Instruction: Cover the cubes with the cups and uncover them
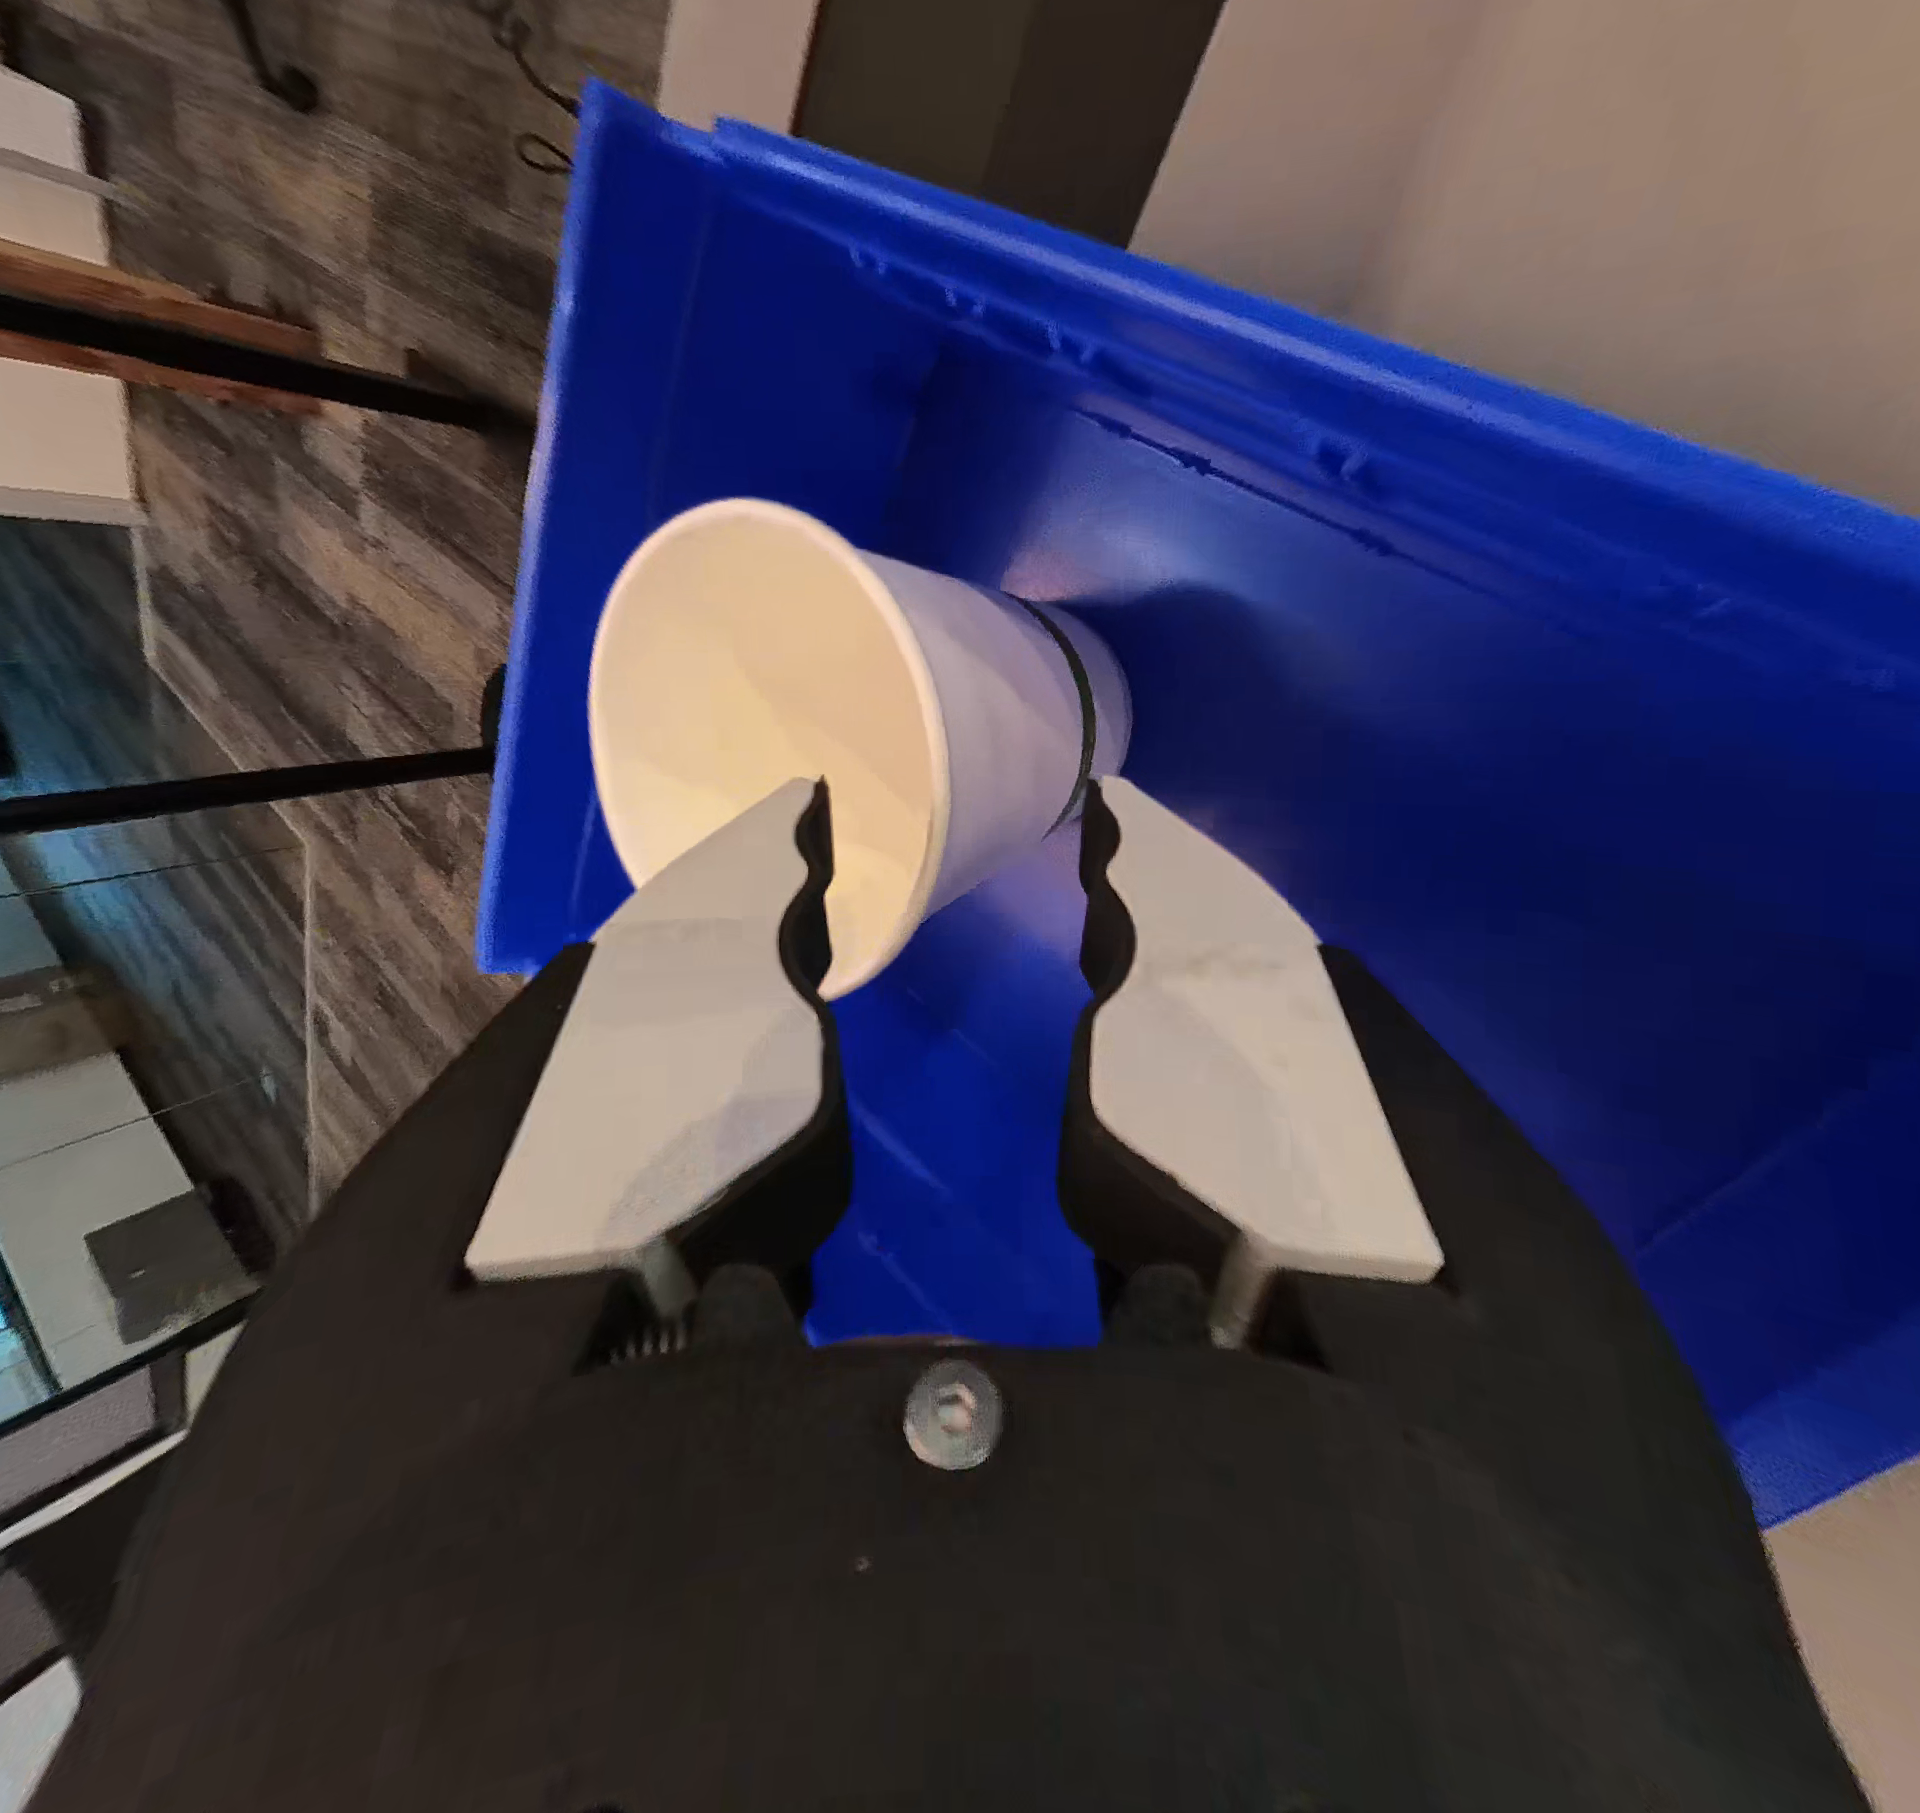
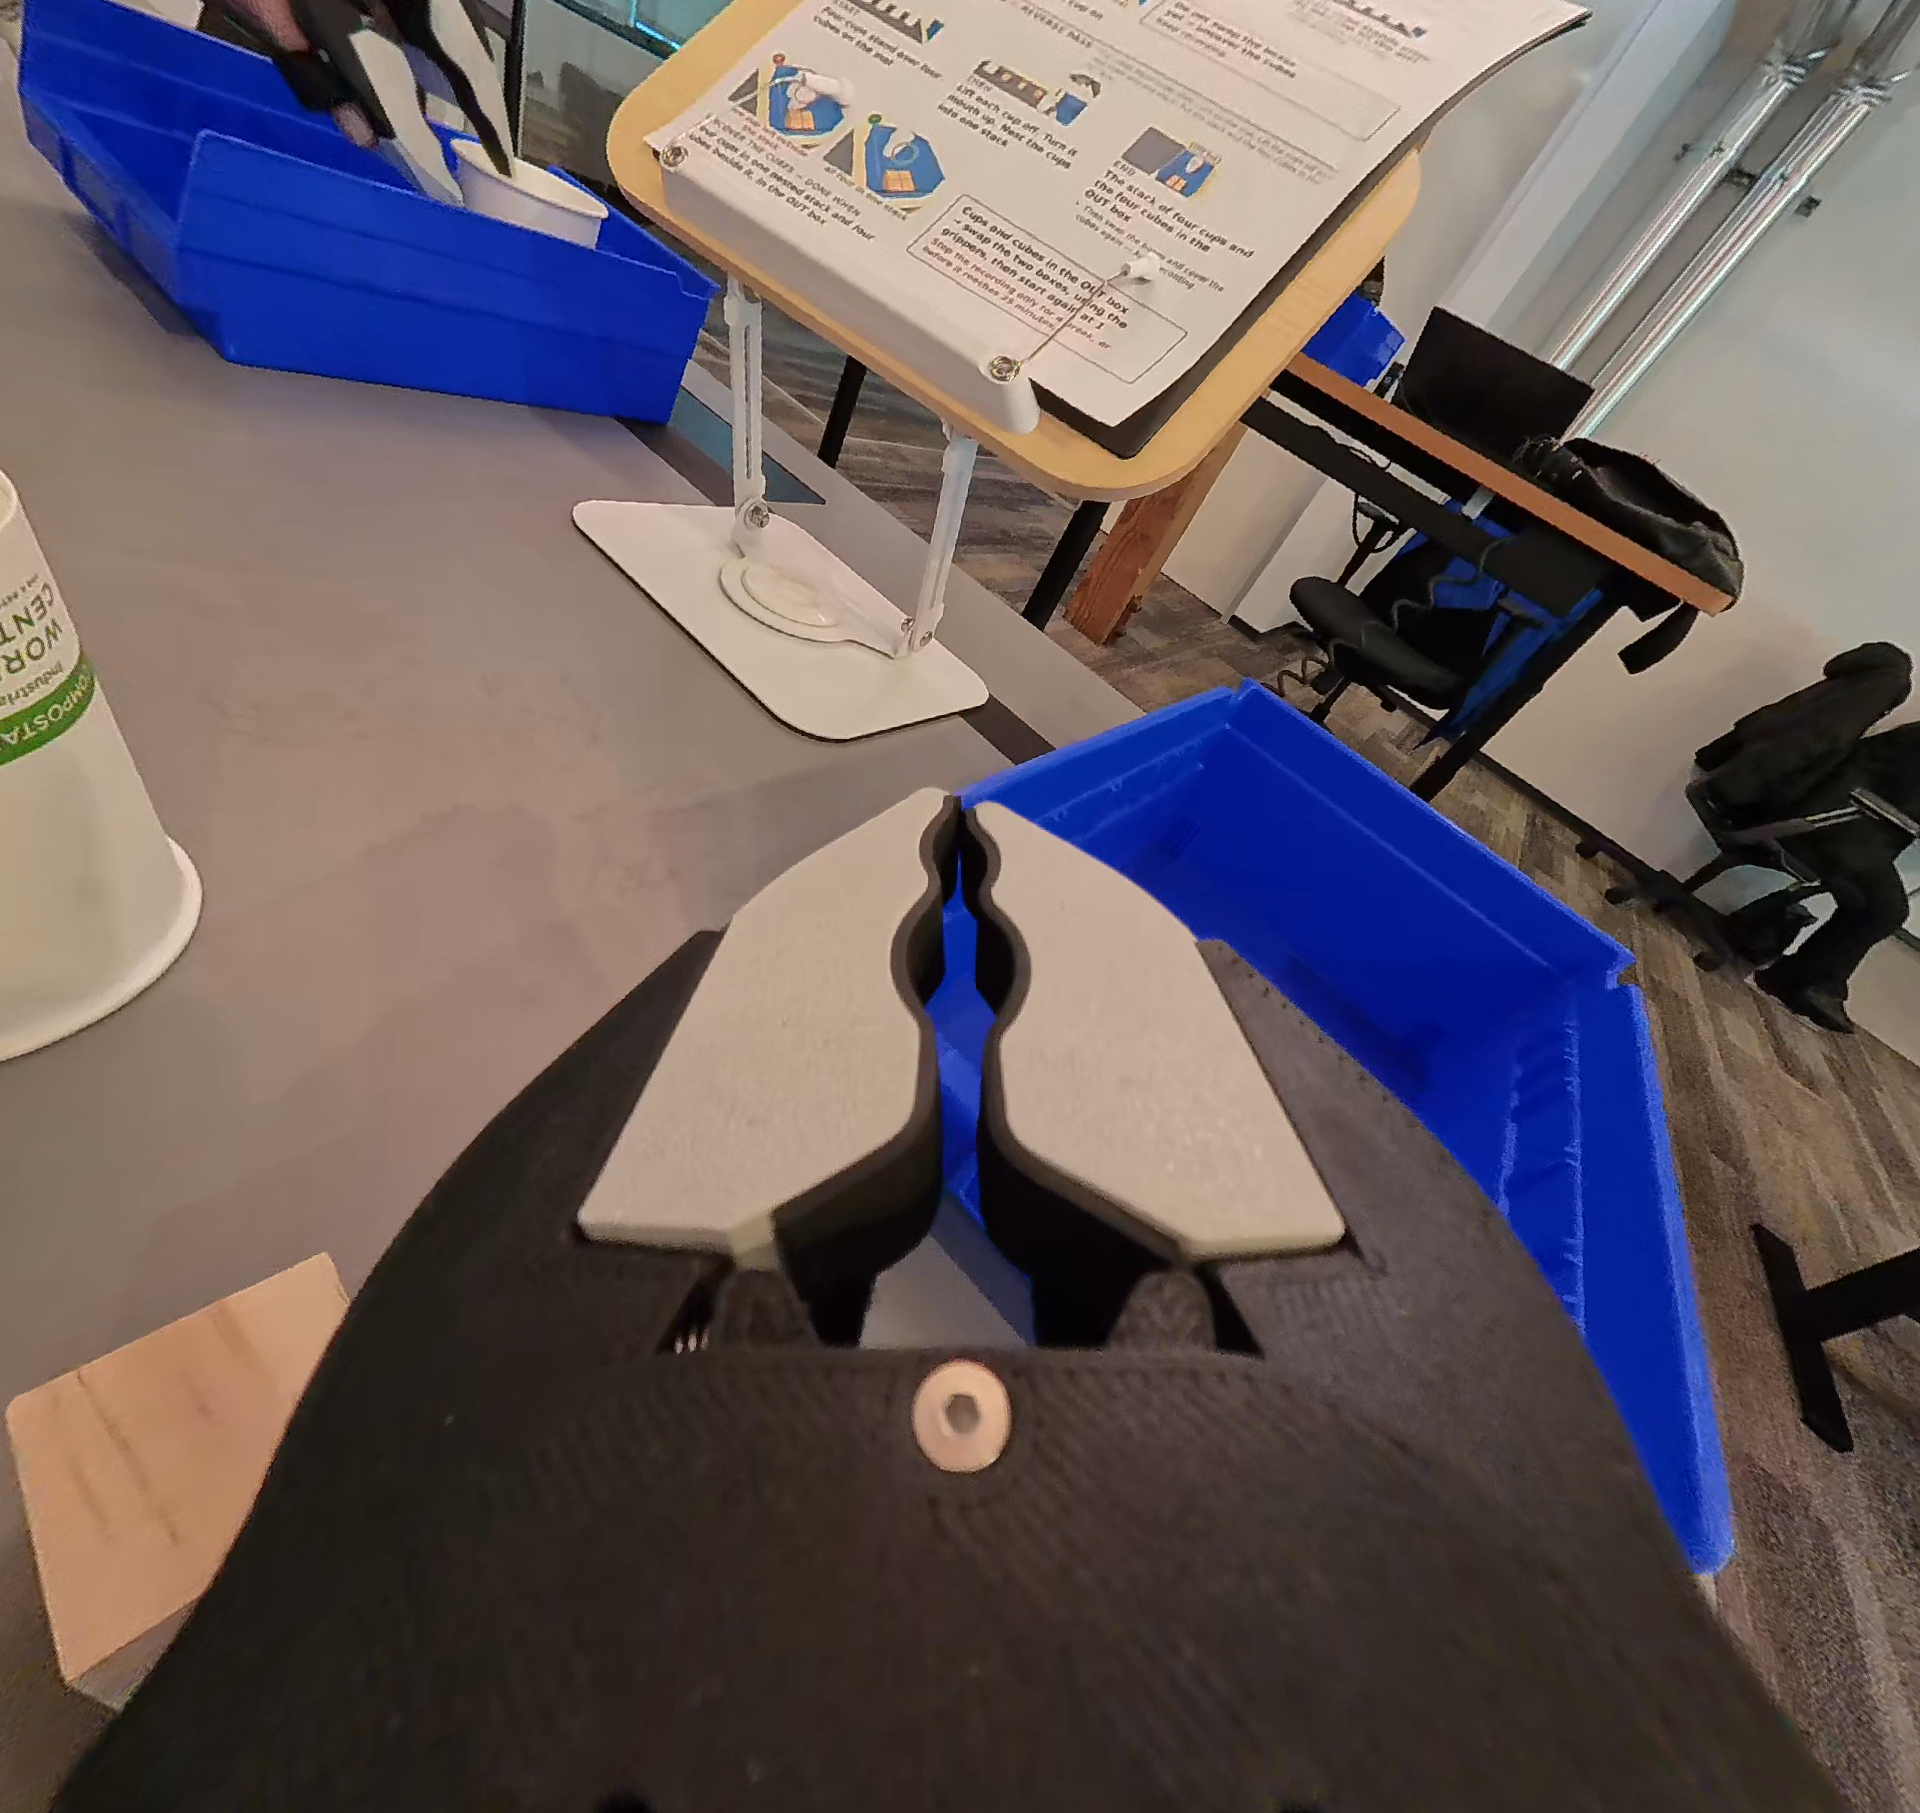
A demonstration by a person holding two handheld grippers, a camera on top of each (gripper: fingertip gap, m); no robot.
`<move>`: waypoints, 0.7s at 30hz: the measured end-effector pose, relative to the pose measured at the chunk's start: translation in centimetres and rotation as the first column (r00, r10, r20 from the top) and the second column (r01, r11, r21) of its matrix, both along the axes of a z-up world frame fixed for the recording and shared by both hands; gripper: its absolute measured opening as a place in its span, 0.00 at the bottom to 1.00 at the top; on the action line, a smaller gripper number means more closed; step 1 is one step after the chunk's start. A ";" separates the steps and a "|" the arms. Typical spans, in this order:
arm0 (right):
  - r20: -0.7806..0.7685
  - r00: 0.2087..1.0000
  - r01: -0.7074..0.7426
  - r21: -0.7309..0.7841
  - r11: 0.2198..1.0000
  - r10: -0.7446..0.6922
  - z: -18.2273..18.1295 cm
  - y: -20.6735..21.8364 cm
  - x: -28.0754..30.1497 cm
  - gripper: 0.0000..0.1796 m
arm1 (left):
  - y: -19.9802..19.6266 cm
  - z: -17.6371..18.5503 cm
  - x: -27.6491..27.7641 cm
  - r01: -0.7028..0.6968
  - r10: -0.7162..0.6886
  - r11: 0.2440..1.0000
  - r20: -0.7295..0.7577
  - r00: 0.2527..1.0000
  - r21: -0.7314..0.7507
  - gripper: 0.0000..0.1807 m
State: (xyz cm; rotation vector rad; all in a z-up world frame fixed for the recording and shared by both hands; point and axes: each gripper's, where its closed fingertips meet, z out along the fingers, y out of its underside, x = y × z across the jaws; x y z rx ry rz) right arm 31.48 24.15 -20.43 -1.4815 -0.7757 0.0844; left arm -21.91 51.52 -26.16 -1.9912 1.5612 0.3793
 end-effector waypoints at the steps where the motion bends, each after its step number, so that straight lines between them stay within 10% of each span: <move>1: 0.005 1.000 -0.002 -0.005 1.000 0.002 -0.1 0.0 -0.1 0.00 | 0.2 -0.5 -0.1 -0.003 0.003 1.000 -0.009 1.000 -0.030 0.25; 6: 0.017 1.000 -0.010 -0.015 1.000 0.010 -0.5 0.1 -0.3 0.00 | 0.3 -2.8 -0.5 -0.042 0.036 0.981 -0.033 0.999 -0.192 0.03; 21: 0.003 1.000 -0.013 0.024 1.000 0.013 0.9 -0.4 -0.2 0.00 | -3.4 5.1 1.5 0.011 -0.012 1.000 0.253 0.968 0.008 0.01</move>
